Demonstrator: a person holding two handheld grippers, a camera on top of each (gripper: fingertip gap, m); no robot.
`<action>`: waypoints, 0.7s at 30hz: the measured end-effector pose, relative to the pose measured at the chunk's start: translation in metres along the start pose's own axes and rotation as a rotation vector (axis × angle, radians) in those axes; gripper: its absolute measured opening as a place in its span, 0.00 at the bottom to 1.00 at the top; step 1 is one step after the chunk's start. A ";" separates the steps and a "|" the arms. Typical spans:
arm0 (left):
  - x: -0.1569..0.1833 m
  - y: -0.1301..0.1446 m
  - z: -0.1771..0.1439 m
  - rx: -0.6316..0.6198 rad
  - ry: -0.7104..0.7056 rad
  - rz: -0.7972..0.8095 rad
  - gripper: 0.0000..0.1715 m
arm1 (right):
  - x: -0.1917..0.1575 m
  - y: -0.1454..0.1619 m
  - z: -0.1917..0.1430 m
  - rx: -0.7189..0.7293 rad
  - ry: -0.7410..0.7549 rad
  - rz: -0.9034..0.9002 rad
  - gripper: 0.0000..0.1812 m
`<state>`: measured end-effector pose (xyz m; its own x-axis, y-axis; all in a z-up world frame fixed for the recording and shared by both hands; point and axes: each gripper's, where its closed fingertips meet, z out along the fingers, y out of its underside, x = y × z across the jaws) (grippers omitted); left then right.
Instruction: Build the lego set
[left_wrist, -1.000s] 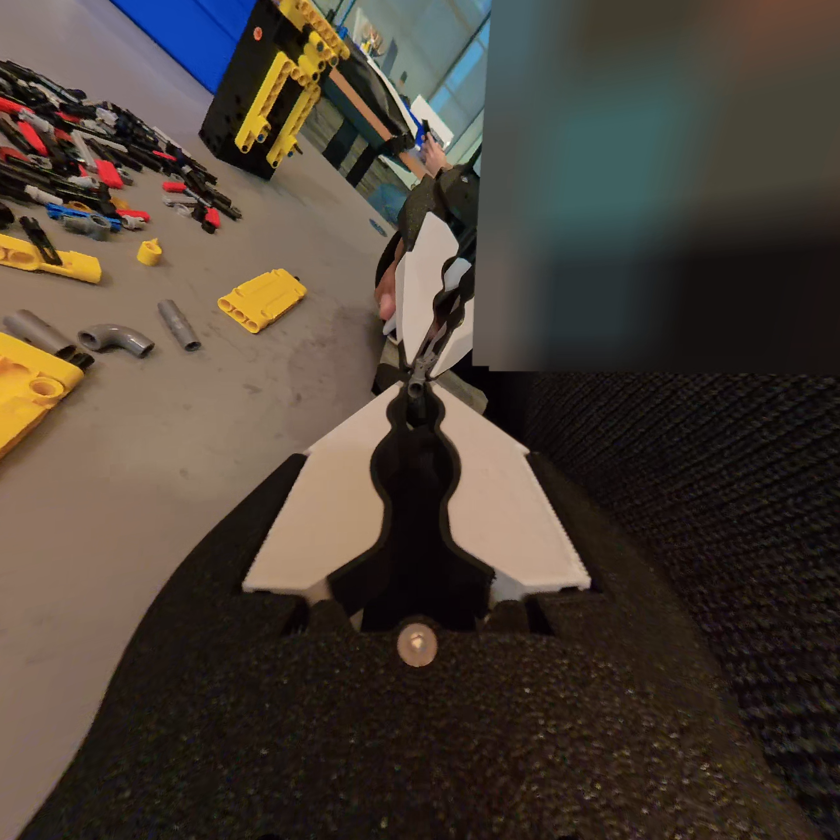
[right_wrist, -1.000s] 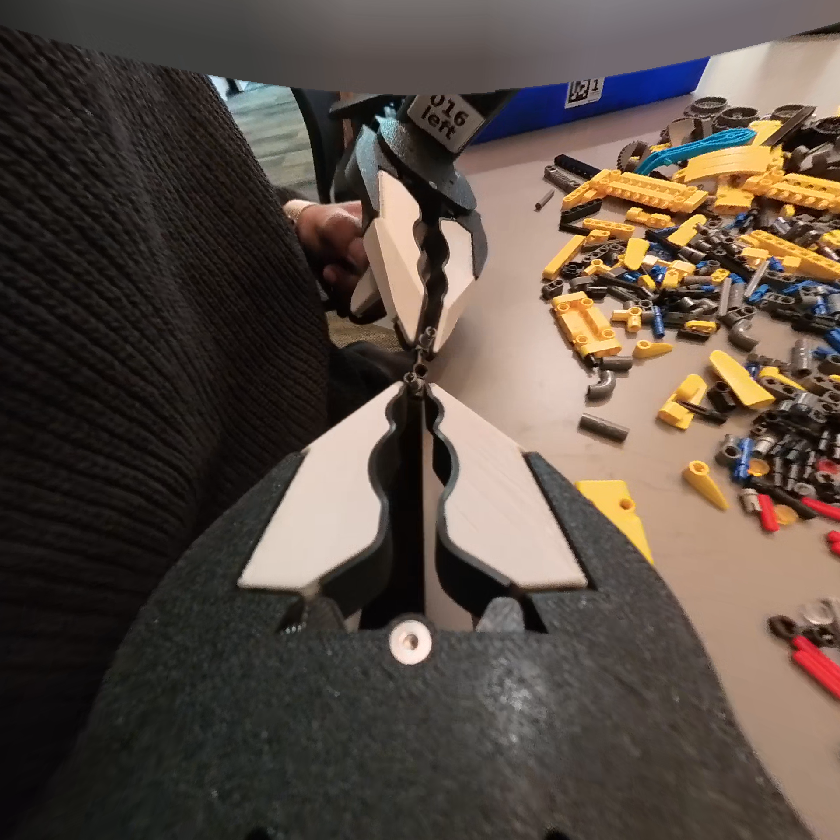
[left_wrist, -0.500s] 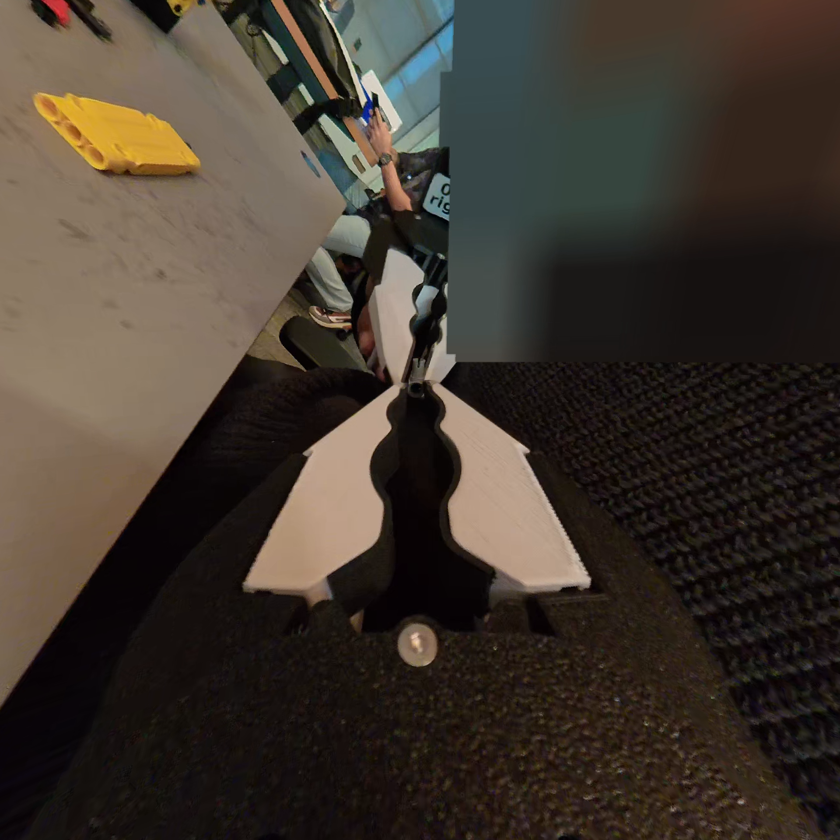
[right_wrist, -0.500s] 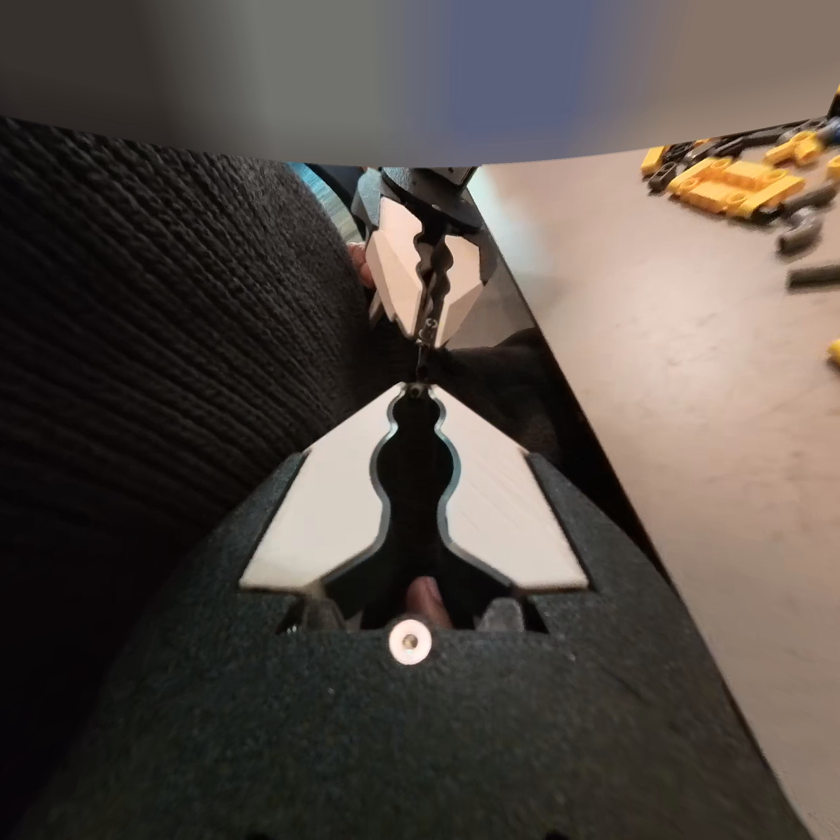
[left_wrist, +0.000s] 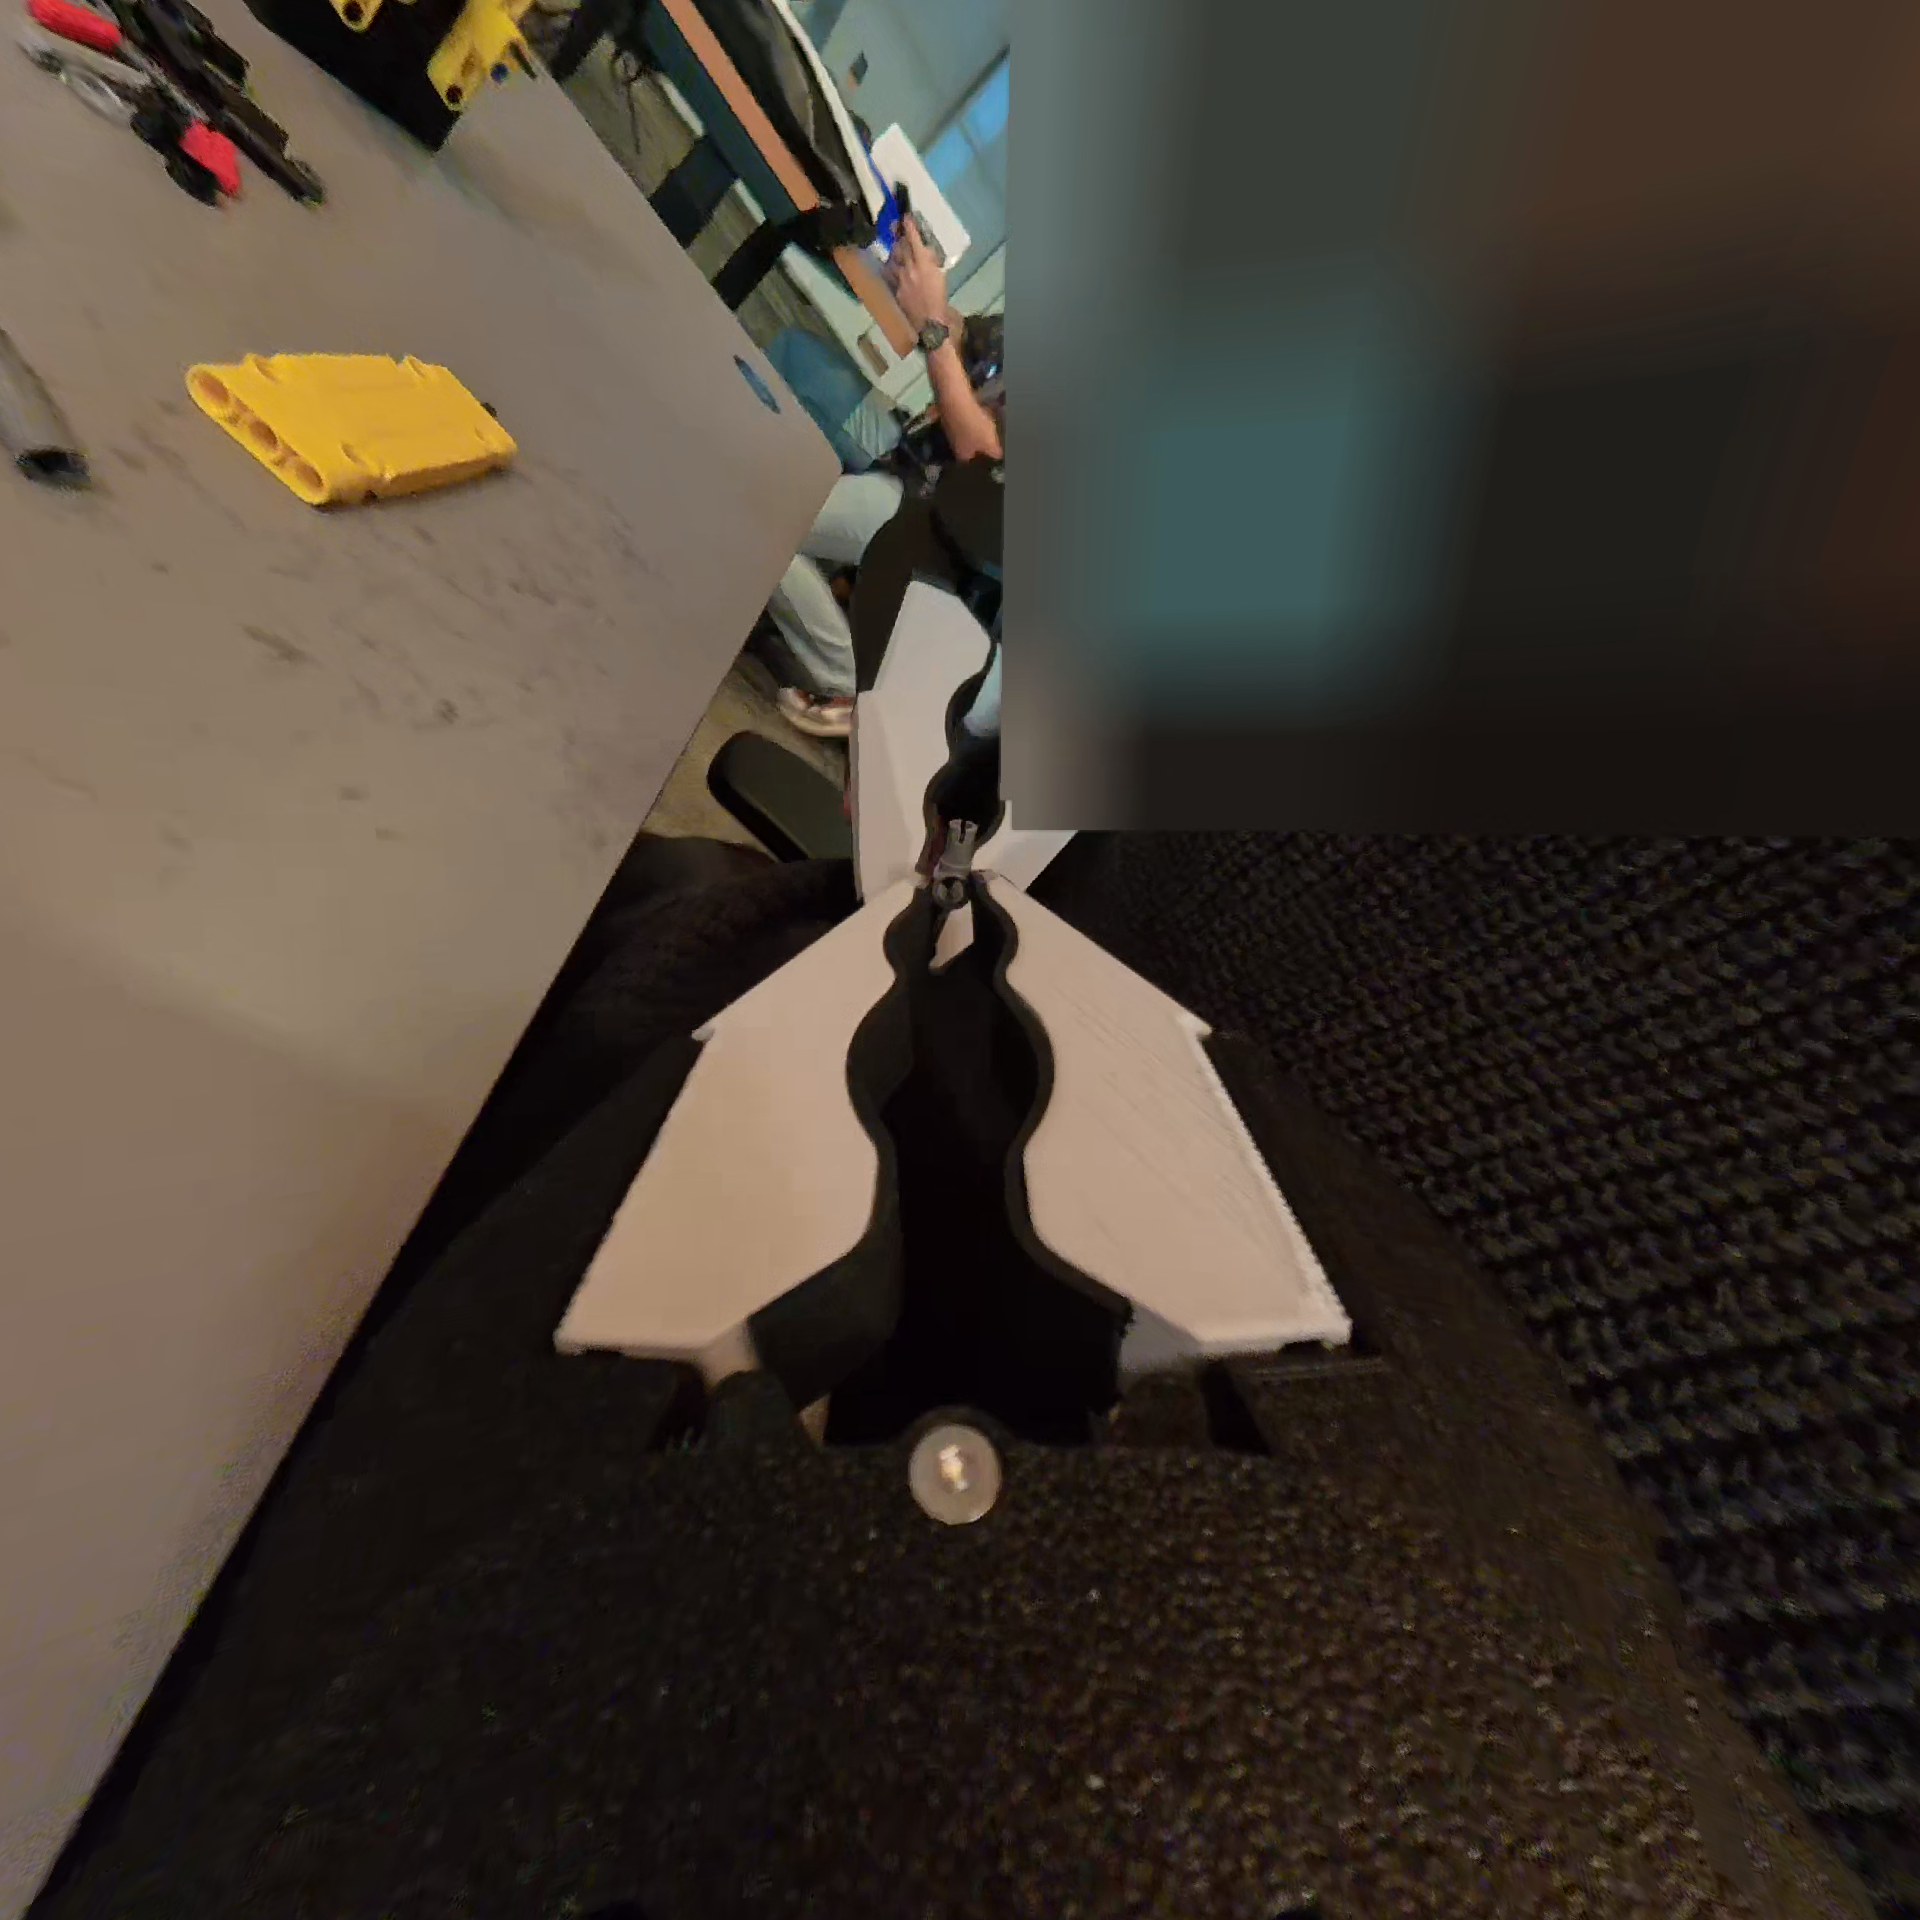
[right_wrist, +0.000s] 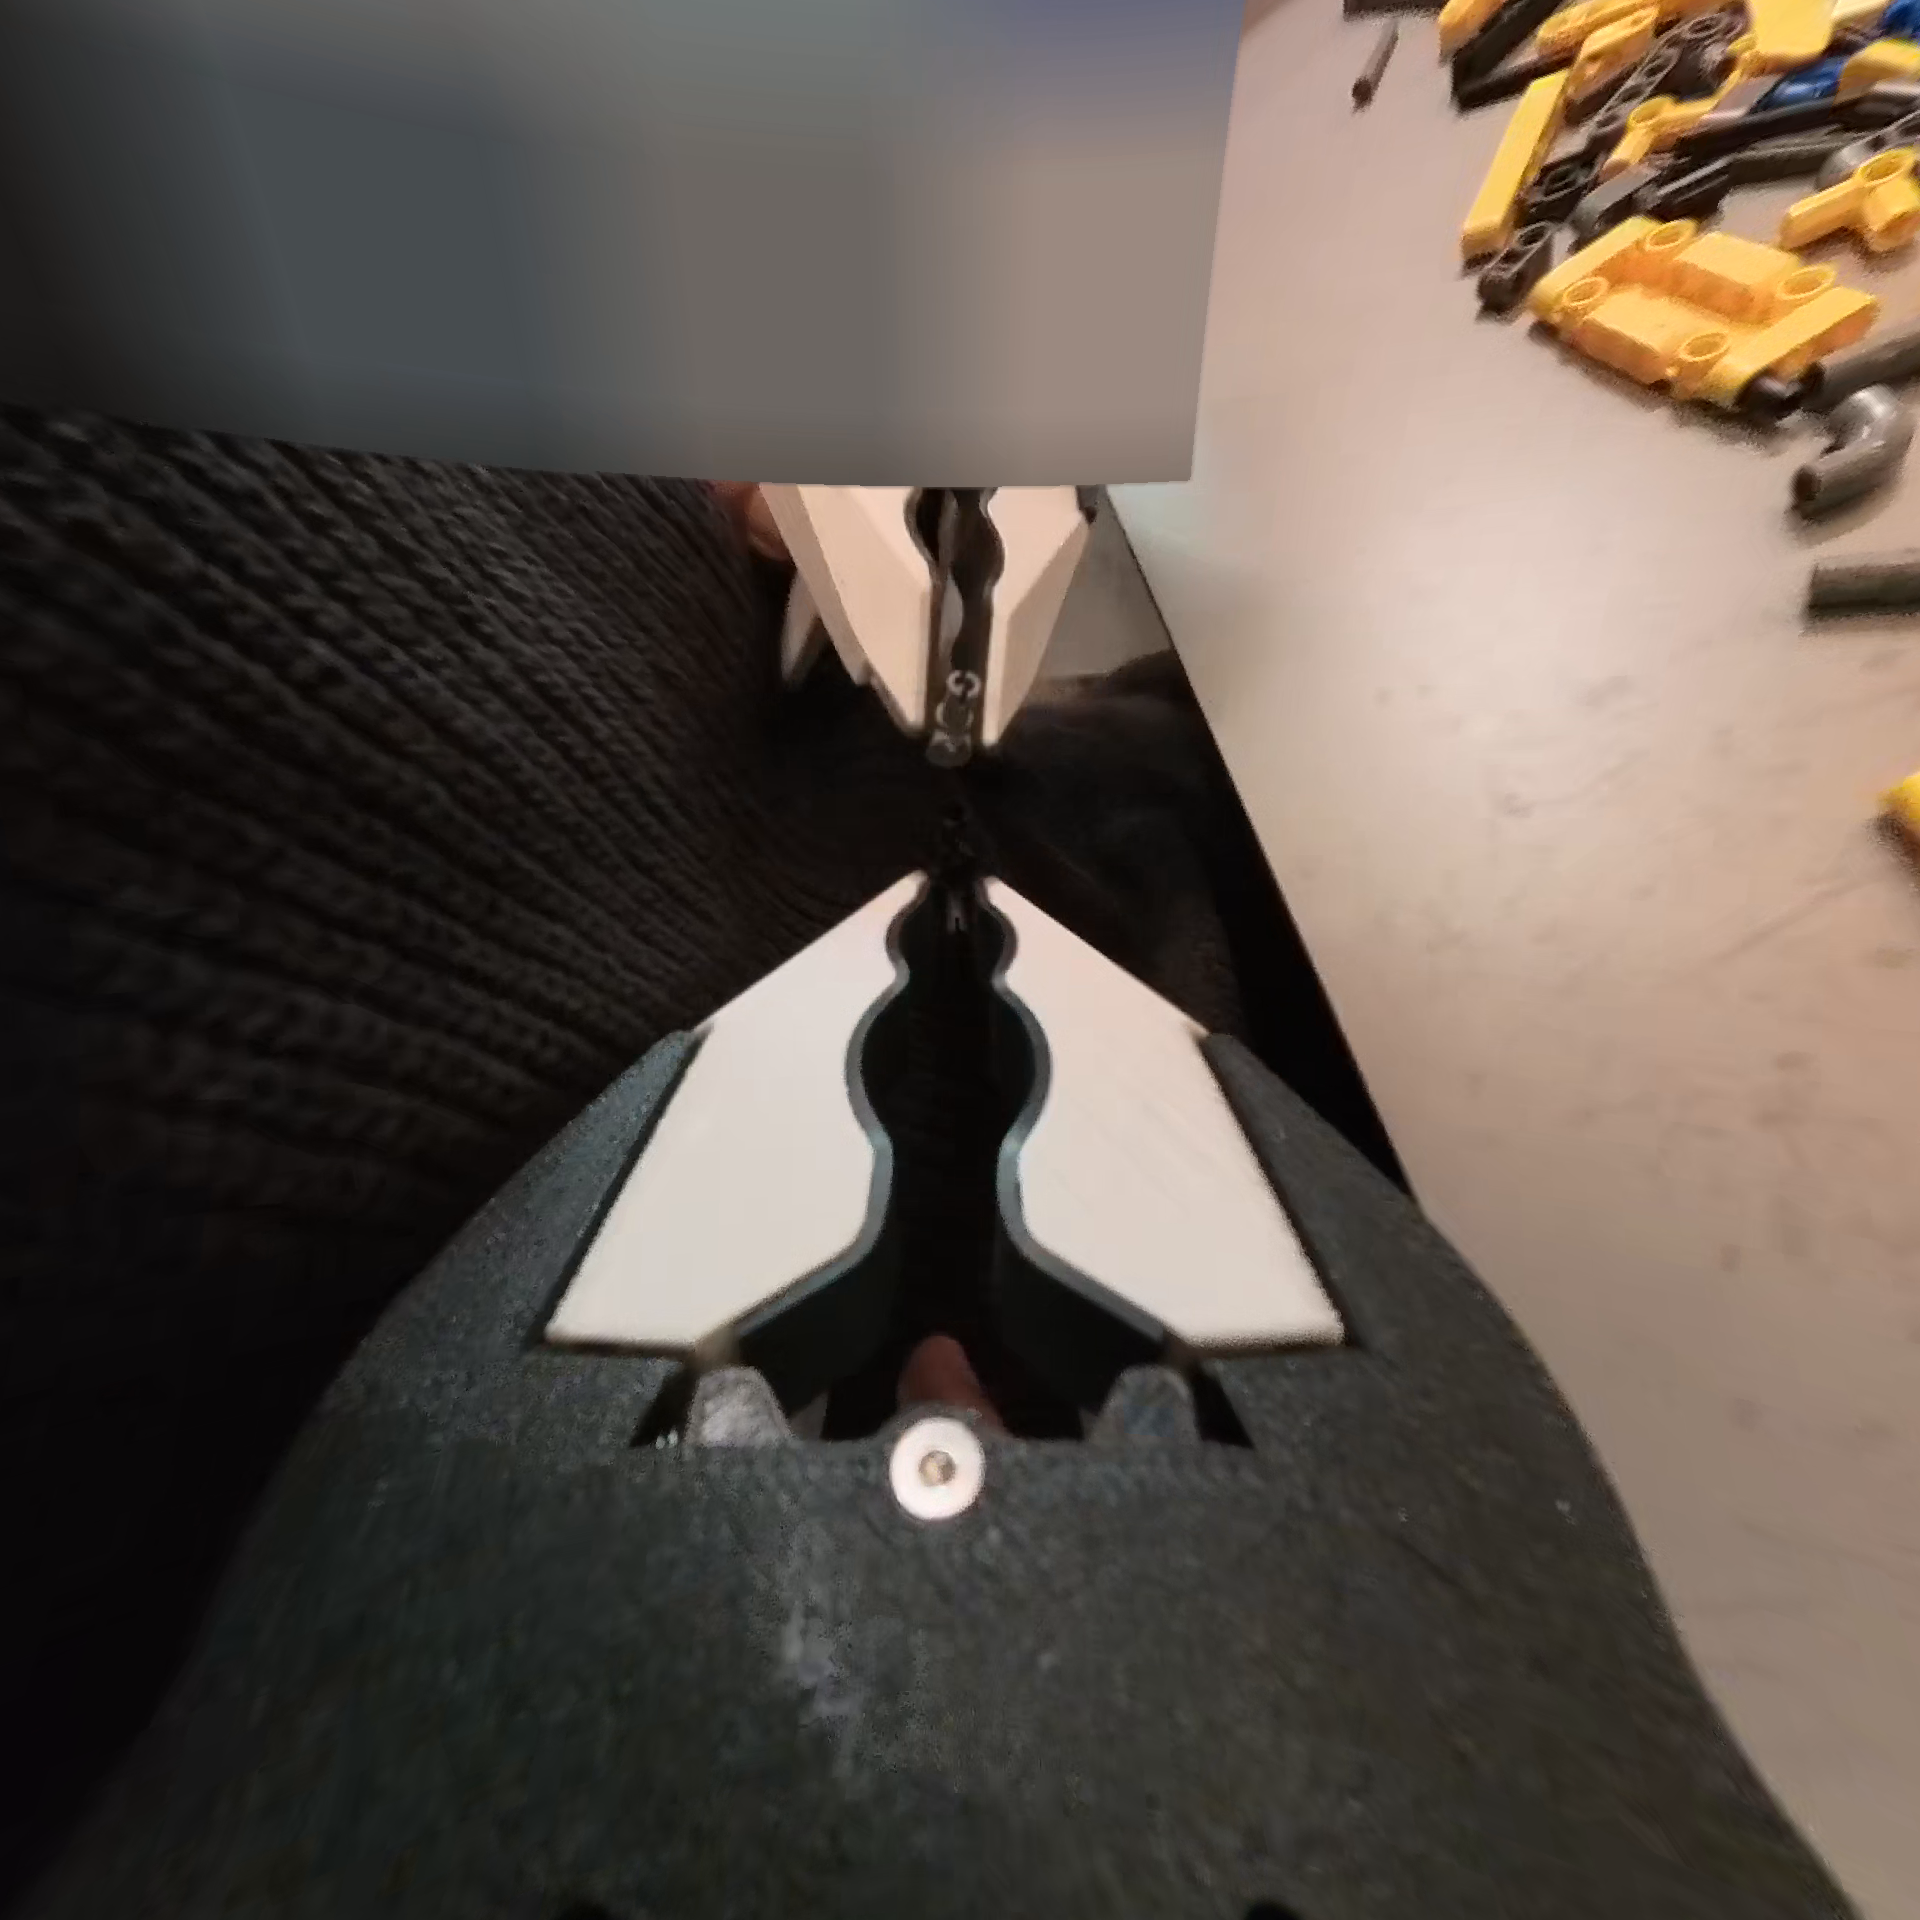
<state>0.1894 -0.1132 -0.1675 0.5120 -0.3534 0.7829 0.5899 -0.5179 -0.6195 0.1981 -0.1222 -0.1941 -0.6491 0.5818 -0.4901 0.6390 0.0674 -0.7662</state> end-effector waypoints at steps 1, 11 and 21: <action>-0.001 0.002 0.002 -0.029 -0.026 0.034 0.03 | 0.002 0.000 0.002 -0.024 0.020 -0.026 0.03; -0.017 0.006 0.004 -0.146 -0.204 0.167 0.03 | 0.011 -0.011 -0.003 -0.029 0.106 -0.123 0.03; -0.009 -0.006 -0.006 0.036 -0.072 0.026 0.03 | 0.009 -0.022 -0.010 0.173 0.071 -0.023 0.02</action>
<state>0.1778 -0.1114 -0.1708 0.5704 -0.3088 0.7611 0.5969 -0.4807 -0.6424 0.1825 -0.1102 -0.1772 -0.6280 0.6379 -0.4457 0.5398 -0.0554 -0.8400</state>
